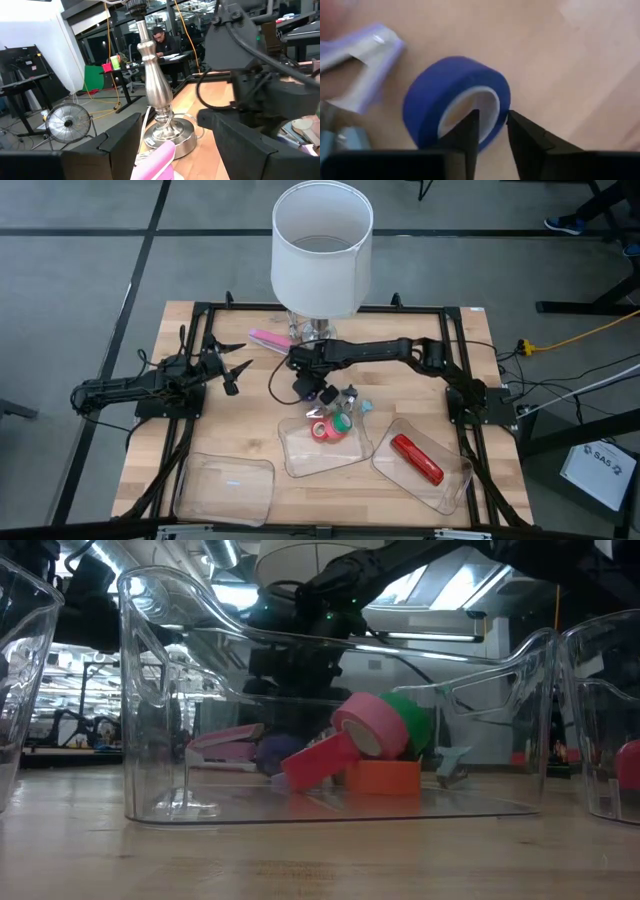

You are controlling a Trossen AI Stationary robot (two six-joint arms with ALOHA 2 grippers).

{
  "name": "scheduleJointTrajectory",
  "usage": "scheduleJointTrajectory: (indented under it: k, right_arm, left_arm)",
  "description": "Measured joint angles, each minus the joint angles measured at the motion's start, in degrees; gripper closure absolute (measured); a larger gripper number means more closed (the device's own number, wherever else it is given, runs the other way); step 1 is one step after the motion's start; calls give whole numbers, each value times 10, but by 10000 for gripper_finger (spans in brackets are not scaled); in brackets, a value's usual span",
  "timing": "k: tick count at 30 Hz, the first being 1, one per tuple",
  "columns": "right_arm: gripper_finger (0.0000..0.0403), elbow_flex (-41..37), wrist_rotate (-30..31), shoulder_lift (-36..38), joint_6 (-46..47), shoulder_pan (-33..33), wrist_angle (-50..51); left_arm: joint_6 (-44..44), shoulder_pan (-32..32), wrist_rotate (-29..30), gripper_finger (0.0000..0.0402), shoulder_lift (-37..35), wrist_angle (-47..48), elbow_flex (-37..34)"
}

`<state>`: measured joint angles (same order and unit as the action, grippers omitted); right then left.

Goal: Pick and place Stapler, Stapler remover, tape
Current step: Put the blue tape into the top transparent bin

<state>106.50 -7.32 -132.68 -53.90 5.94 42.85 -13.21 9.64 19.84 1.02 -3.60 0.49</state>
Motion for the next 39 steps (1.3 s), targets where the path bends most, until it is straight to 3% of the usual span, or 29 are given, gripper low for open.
scheduleJointTrajectory:
  k: [6, 11, 31, 39]
  right_arm:
    - [247, 22, 9, 0, 26, -1, 21]
    - [232, 21, 7, 1, 25, -1, 20]
    - [243, -30, -25, -22, 57, 15, -99]
    - [274, -30, -23, -28, 57, 15, -96]
  left_arm:
    - [0, 0, 0, 162, 0, 0, 0]
    - [0, 0, 0, 162, 0, 0, 0]
    - [0, 0, 0, 162, 0, 0, 0]
    - [0, 0, 0, 162, 0, 0, 0]
